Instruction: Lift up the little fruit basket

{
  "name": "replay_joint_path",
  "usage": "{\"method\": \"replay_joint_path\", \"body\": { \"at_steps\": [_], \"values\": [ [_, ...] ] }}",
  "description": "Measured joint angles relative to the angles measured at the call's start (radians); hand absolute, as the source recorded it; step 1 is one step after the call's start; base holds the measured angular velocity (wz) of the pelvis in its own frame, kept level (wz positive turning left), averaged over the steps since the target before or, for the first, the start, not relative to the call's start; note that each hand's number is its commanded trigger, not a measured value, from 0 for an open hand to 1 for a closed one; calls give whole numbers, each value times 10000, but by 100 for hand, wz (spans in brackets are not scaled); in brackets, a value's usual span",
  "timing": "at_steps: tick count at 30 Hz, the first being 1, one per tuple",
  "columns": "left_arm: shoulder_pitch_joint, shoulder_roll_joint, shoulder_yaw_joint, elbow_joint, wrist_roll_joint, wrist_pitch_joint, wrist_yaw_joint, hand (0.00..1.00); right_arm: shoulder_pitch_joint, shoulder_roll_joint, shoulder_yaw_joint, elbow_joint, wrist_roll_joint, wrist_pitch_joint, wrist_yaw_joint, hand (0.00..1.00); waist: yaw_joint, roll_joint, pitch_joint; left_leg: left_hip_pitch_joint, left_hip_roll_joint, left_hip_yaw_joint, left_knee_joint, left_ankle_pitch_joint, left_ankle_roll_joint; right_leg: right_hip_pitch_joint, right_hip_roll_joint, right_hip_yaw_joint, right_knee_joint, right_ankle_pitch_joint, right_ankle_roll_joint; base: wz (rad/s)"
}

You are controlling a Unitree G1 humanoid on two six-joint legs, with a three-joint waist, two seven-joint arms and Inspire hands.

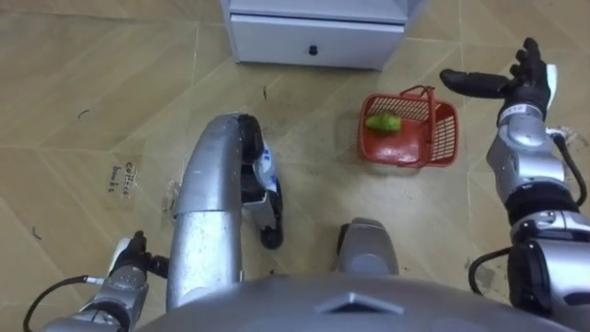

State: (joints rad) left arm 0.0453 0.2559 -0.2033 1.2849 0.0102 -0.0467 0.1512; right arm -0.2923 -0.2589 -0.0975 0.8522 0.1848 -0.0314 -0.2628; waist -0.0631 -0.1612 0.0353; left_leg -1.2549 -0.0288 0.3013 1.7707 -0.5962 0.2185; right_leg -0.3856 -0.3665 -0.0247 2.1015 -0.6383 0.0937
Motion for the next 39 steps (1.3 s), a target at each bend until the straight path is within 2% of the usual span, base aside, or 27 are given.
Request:
{"method": "replay_joint_path", "body": {
  "at_steps": [3, 8, 11, 12, 13, 17, 20, 21, 29, 32, 36, 39],
  "values": [
    [53, 3, -111, 81, -43, -64, -31, 0, -16, -28, 10, -43, 15, -5, 153, 0, 67, 41, -12, -126, 147, 28, 34, 65, -89, -249, 6, 109, 176, -57, -100, -10],
    [119, -1, -360, 101, -205, -63, -43, 0, -21, -181, 449, -31, 11, -11, 275, 0, 156, 96, -3, -285, 327, 250, 66, 194, -343, -652, -20, 515, 748, -161, -109, -3],
    [141, 31, -490, 135, -205, -65, -42, 0, -32, -229, 761, -4, 25, -19, 357, 0, 161, 152, 1, -506, 440, 257, 159, 353, -672, -900, -105, 559, 1267, -239, -221, 0],
    [217, 34, -574, 137, -205, -63, -45, 0, -31, -231, 870, -2, 3, -24, 364, 0, 157, 145, 4, -640, 481, 245, 333, 378, -848, -897, -127, 561, 1558, -392, -294, -9],
    [236, -158, -750, 120, -218, -47, -74, 0, -104, -386, 992, 10, 19, -30, 374, 0, 199, 333, 103, -839, 563, 54, 428, 437, -1070, -1007, 123, 582, 1747, -428, -349, -11],
    [478, -249, -975, 111, -229, -48, -457, 0, -124, -447, 1288, 89, 55, -32, 368, 0, 185, 394, 110, -1171, 484, -172, 185, 743, -1591, -1507, 348, 784, 1982, -489, -336, -10],
    [495, -248, -976, 111, -625, -39, -667, 0, -231, -566, 1296, 332, 74, -72, 368, 0, 183, 411, 100, -1159, 399, -279, 137, 791, -1682, -1516, 373, 759, 1961, -494, -319, 1],
    [490, -247, -977, 88, -768, -58, -763, 0, -361, -629, 1309, 573, 101, -97, 373, 0, 184, 461, 71, -1187, 323, -320, 129, 805, -1709, -1532, 353, 761, 1962, -495, -317, 0],
    [334, -226, -1350, -93, -1111, -64, -938, 0, -497, -672, 1649, 1431, 85, -105, 725, 0, 394, 507, 76, -1233, 354, -314, 162, 775, -1650, -1592, 332, 768, 1988, -499, -312, 0],
    [347, -227, -1358, -98, -1205, -49, -952, 0, -506, -674, 1642, 1449, 109, -106, 762, 0, 470, 622, 84, -1325, 368, -307, 159, 775, -1651, -1748, 341, 782, 1990, -500, -309, 0],
    [337, -227, -1354, -138, -1375, -43, -967, 0, -610, -771, 1641, 1539, 380, -107, 1051, 0, 567, 935, 88, -1513, 402, -252, 140, 776, -1652, -1949, 323, 819, 2013, -508, -293, 0],
    [331, -221, -1357, -201, -1375, -46, -1009, 0, -628, -810, 1642, 1680, 502, -107, 1145, 0, 713, 937, 96, -1512, 381, -87, 11, 791, -1675, -2104, 163, 905, 2011, -508, -293, 4]
  ]
}}
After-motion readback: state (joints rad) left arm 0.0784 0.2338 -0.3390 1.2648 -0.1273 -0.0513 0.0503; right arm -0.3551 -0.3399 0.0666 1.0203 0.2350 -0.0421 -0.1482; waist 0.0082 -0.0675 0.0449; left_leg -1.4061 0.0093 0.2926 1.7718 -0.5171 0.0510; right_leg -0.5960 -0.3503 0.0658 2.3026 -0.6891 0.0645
